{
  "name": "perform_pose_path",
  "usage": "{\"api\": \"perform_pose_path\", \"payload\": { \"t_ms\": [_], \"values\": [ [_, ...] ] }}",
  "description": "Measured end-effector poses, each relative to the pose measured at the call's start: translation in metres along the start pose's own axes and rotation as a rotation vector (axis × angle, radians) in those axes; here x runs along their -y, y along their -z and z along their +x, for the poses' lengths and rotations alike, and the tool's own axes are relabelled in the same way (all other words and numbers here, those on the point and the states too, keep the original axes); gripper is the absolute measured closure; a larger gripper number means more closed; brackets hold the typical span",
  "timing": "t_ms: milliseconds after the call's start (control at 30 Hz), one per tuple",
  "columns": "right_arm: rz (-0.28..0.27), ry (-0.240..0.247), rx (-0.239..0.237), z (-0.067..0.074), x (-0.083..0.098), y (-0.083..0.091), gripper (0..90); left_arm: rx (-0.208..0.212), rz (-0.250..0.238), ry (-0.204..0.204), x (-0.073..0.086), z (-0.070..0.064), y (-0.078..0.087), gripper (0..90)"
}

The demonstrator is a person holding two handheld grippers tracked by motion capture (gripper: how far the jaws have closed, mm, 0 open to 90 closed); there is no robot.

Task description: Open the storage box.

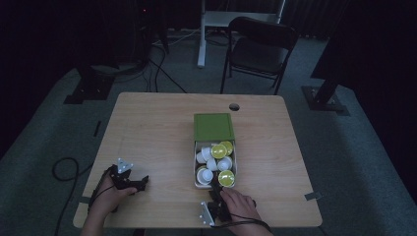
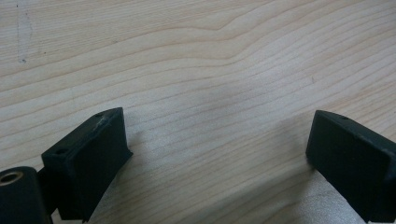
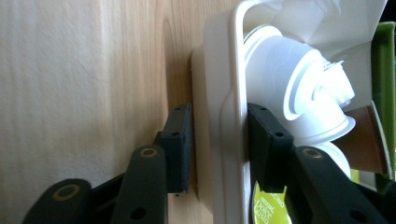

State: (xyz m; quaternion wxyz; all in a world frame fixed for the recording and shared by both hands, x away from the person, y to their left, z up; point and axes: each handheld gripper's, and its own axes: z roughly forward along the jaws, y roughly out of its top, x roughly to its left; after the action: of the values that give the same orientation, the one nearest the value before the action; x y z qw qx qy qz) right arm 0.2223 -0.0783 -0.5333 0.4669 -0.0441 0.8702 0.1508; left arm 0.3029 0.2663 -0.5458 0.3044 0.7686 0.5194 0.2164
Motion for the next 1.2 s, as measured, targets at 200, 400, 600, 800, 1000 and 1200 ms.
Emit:
{"api": "perform_pose_path", "payload": {
  "t_ms": [200,400,600,800,1000,1200],
  "values": [
    [-0.045,-0.077,-0.067,-0.008,-0.001,0.003,57.2,0.0,0.0,0.0,0.0,0.0,0.0,5.8],
    [-0.096,-0.189,-0.128,-0.017,0.002,0.008,56.0,0.0,0.0,0.0,0.0,0.0,0.0,5.8],
    [-0.143,-0.293,-0.173,-0.028,0.005,0.013,54.2,0.0,0.0,0.0,0.0,0.0,0.0,5.8],
    [-0.196,-0.403,-0.217,-0.04,0.01,0.017,52.0,0.0,0.0,0.0,0.0,0.0,0.0,5.8],
    [-0.229,-0.504,-0.211,-0.053,0.017,0.02,46.4,0.0,0.0,0.0,0.0,0.0,0.0,5.8],
    [-0.275,-0.618,-0.179,-0.068,0.024,0.022,38.7,0.0,0.0,0.0,0.0,0.0,0.0,5.8]
  ]
}}
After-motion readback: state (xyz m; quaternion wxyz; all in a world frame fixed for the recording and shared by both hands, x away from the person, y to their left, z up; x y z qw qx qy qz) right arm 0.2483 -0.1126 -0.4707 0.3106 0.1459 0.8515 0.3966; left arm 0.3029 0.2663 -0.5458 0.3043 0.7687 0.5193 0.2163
